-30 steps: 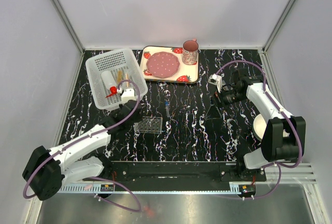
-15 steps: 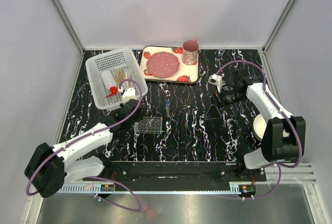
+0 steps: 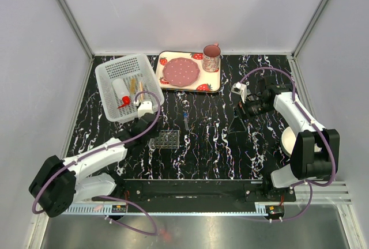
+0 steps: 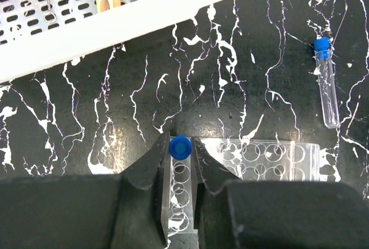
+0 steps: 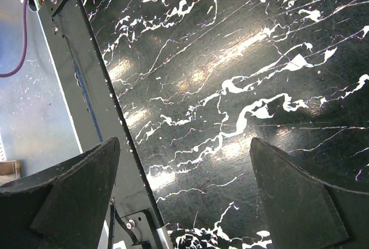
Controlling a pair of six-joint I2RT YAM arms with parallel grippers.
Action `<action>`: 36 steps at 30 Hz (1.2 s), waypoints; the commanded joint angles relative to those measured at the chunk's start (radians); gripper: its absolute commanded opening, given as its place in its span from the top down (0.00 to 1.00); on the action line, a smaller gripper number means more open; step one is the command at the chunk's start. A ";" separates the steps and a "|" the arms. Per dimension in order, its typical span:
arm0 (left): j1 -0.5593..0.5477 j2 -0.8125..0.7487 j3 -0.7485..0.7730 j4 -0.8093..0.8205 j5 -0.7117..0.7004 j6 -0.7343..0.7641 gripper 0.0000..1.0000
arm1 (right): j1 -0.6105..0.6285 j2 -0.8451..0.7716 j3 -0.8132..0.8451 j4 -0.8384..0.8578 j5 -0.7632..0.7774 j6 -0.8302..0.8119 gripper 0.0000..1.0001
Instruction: Organize the chemistry lab equipment
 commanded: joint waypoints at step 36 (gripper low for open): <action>0.052 -0.611 0.080 -0.326 0.210 -0.007 0.01 | -0.178 0.317 0.358 0.242 0.672 0.459 0.38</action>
